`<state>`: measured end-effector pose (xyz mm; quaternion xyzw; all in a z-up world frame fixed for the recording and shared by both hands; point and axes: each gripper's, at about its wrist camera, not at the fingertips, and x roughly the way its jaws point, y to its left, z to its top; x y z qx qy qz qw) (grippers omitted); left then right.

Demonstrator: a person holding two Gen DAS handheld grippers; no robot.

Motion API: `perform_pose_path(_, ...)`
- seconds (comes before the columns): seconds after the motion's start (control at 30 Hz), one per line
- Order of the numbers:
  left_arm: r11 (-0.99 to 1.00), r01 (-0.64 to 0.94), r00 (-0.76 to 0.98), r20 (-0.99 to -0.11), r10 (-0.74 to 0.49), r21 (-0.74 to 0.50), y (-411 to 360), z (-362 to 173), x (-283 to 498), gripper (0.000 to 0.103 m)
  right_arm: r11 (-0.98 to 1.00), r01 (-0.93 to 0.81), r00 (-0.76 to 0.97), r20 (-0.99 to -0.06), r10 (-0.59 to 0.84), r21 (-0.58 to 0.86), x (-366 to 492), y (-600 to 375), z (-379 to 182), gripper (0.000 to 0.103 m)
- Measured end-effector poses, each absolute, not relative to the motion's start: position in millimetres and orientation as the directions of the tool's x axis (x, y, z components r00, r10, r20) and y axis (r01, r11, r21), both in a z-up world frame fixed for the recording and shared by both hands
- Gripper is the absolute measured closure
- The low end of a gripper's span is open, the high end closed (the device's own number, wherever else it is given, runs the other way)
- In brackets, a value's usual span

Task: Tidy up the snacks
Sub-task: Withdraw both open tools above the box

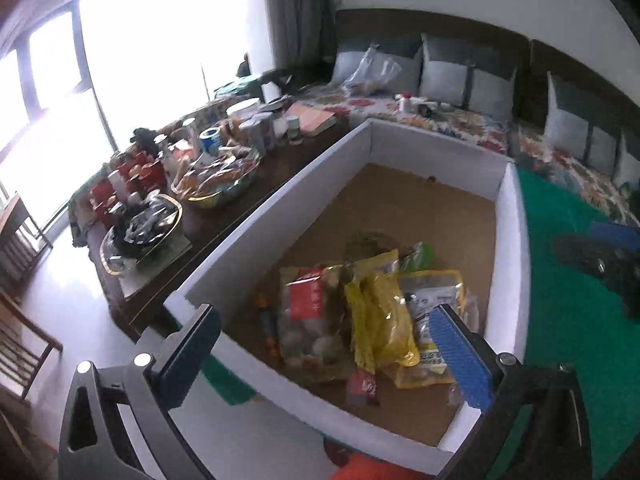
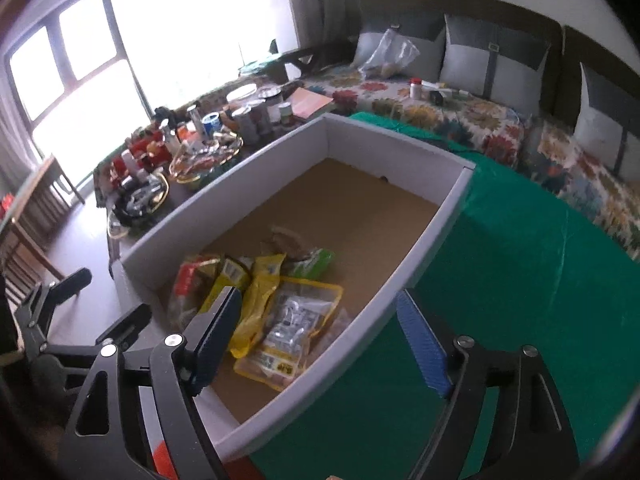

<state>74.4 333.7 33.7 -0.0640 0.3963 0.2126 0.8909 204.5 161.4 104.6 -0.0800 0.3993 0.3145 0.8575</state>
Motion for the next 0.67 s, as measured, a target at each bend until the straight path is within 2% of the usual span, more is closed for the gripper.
perform_pose_path(0.23, 0.888, -0.454, 0.591, -0.722, 0.360, 0.072, 330.2, 36.1, 72.0, 0.000, 0.760, -0.649, 0.488, -0.753, 0.442, 0.026, 185.5, 178.1, 100.1, 0.020)
perform_pose_path(0.67, 0.873, -0.486, 0.584, -0.726, 0.363, 0.045, 334.4, 32.1, 69.4, 0.000, 0.758, -0.651, 0.473, -0.758, 0.449, 0.043, 183.1, 179.0, 96.4, 0.020)
